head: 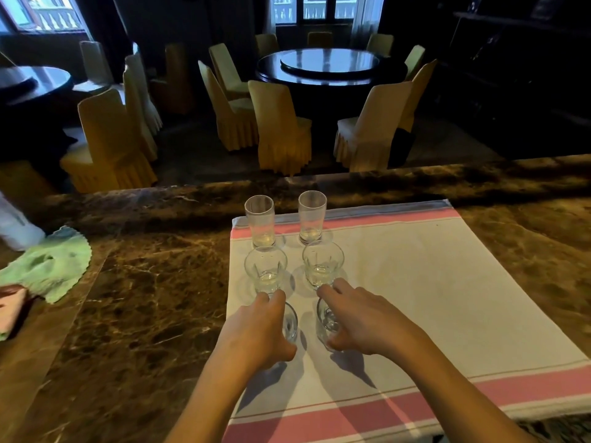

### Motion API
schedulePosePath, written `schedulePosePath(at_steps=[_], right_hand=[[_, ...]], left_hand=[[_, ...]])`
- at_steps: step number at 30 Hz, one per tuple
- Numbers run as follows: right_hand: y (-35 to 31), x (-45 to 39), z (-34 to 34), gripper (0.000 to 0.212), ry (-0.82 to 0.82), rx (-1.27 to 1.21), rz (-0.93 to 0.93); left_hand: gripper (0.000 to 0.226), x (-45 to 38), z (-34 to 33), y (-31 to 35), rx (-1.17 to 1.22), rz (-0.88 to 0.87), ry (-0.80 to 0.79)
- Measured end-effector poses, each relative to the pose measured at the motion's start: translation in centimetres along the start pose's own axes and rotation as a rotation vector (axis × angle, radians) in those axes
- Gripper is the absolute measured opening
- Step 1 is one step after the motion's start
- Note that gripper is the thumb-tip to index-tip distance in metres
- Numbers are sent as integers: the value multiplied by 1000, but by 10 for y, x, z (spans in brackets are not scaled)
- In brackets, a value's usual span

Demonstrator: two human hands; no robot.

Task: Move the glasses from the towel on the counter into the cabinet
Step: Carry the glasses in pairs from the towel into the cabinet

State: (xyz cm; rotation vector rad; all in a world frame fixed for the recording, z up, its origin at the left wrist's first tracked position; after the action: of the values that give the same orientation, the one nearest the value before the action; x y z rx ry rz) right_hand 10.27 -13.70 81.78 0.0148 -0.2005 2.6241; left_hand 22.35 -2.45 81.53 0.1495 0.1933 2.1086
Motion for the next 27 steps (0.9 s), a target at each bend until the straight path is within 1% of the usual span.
schedulePosePath(at_steps=[7,12,14,18,19,21,22,24,27], right_hand=[[1,2,1,66,-4,17,9],[1,4,0,62,-9,7,-6],[2,4,-1,68,-8,-11,-6],[7,6,0,88,-52,-105,-34],[9,7,4,91,-64,-136,-50],[11,5,19,89,-60,-184,-75],[12,2,30,86,-30,-190,-81],[13,-7,55,79,63,-181,-97],[14,-26,93,69,240,-204,-111]], left_hand=[[86,0,-4,2,7,10,-6],[86,2,-5,1,12,20,-13],[87,2,-5,2,17,15,-22],[94,4,0,2,36,6,-83],[97,4,3,1,44,2,-109],[98,3,17,-1,65,2,-138],[96,1,27,-3,75,9,-128],[89,-6,50,-4,92,35,-56],[78,-24,83,-8,107,72,126]])
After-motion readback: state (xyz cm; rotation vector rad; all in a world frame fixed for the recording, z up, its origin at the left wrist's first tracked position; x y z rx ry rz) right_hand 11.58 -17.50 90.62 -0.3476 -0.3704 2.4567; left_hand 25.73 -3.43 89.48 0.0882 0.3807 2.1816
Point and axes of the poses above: each hand's wrist, its own x-axis away from the middle knuckle, its own z-axis out of the back of the hand, y = z × x, the point moved 4 cm from there along -x, towards the middle knuckle, and after that the axes turned 13 degrees about y, right-handed, at the moved point
